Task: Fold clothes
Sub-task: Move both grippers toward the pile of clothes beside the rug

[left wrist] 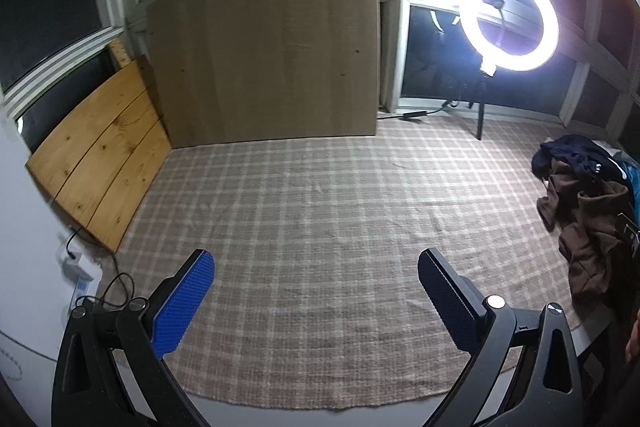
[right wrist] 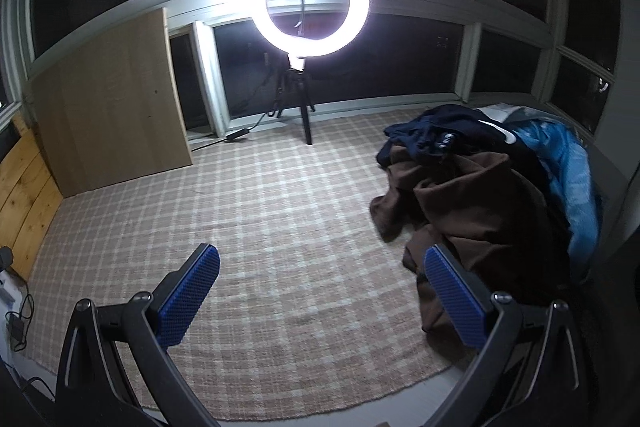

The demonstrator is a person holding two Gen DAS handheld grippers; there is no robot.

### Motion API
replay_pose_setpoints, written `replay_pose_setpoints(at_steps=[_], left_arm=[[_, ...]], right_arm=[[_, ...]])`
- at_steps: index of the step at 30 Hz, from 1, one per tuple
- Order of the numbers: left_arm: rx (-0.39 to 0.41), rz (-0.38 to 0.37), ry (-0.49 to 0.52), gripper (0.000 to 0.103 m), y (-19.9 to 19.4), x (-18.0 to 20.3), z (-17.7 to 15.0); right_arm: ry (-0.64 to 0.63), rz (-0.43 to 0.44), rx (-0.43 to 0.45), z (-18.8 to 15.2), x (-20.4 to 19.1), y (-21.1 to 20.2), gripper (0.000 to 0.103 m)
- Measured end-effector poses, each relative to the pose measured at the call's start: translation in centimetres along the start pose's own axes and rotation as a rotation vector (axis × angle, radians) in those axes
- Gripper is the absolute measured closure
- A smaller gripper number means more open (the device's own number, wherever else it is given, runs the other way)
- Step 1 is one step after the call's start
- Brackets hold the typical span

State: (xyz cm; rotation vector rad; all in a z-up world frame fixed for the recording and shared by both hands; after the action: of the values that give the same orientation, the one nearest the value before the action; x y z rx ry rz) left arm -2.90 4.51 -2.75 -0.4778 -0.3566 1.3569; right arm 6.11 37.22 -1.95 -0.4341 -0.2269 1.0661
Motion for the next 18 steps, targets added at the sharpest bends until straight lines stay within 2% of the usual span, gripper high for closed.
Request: replay_pose_setpoints(at_steps=[13, 18], left_arm=[[0.015, -0.112, 0.100, 0.001, 0.4, 4.1, 0.7], [0.030, -0.133, 0.130, 0.001, 0.8, 5.3, 1.0]], right_arm=[[0.036, -0.110, 0.031, -0.3, 3.2, -2.2, 0.000], [0.051, -0.134, 0.027, -0.4, 4.2, -2.4, 0.000]])
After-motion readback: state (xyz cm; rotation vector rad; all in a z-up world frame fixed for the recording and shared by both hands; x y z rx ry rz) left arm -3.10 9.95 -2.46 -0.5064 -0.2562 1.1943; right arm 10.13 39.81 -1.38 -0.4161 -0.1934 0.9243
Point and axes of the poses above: each gripper's, at about its wrist camera, not at the fingertips, and y roughly the way its jaws point, x to its right, z to its top, the point moved 2 cm from there along y, roughly the way its jaws point, and after that the axes turned 14 degrees about x, right-handed, at the moved point
